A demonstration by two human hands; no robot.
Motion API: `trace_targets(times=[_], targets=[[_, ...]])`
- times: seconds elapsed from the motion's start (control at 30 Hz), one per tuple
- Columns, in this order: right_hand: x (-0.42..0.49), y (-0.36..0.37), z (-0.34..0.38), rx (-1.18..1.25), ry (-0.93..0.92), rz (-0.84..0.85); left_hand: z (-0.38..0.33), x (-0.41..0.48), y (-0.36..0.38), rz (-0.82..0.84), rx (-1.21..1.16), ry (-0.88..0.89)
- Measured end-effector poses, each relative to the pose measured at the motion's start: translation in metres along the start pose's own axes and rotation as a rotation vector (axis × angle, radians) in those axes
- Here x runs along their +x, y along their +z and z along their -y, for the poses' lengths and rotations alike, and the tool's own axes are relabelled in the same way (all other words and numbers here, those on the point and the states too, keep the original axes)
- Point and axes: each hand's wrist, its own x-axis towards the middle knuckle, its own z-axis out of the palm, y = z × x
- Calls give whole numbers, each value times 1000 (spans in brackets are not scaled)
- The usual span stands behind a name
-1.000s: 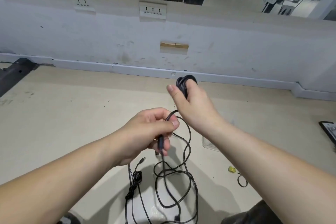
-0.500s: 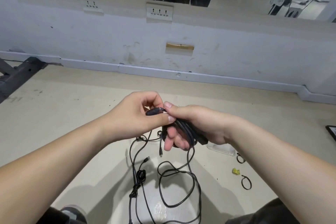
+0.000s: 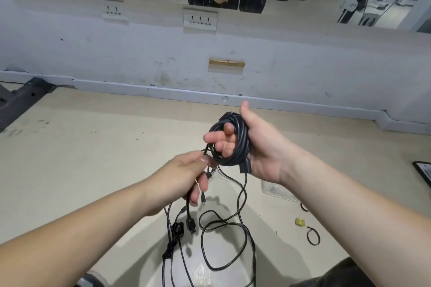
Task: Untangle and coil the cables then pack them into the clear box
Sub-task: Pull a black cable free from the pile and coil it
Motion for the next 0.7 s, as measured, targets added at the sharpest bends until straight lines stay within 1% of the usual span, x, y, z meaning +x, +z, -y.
trace_targets(times=[0.07, 0.17, 0.23, 0.33, 0.4, 0.47, 0.53, 0.6, 0.7], targets=[[0, 0, 1, 15, -25, -1, 3, -2, 9, 55, 27, -50], [0, 3, -2, -27, -68, -41, 5, -6, 20, 140, 85, -71], [2, 4, -5, -78, -119, -96, 6, -8, 23, 138, 126, -78], [5, 5, -9, -194, -221, -203, 2, -8, 22, 88, 159, -40], [7, 6, -13, -370, -282, -287, -4, -9, 18, 40, 257, 40], [8, 6, -18, -544, -328, -333, -9, -8, 12, -13, 442, 162], [7, 5, -21, -660, -342, -346, -14, -8, 5, -71, 631, 297], [7, 5, -23, -729, -322, -335, -21, -10, -5, -132, 799, 437], [6, 6, -26, -692, -269, -249, -30, -14, -19, -211, 981, 650]])
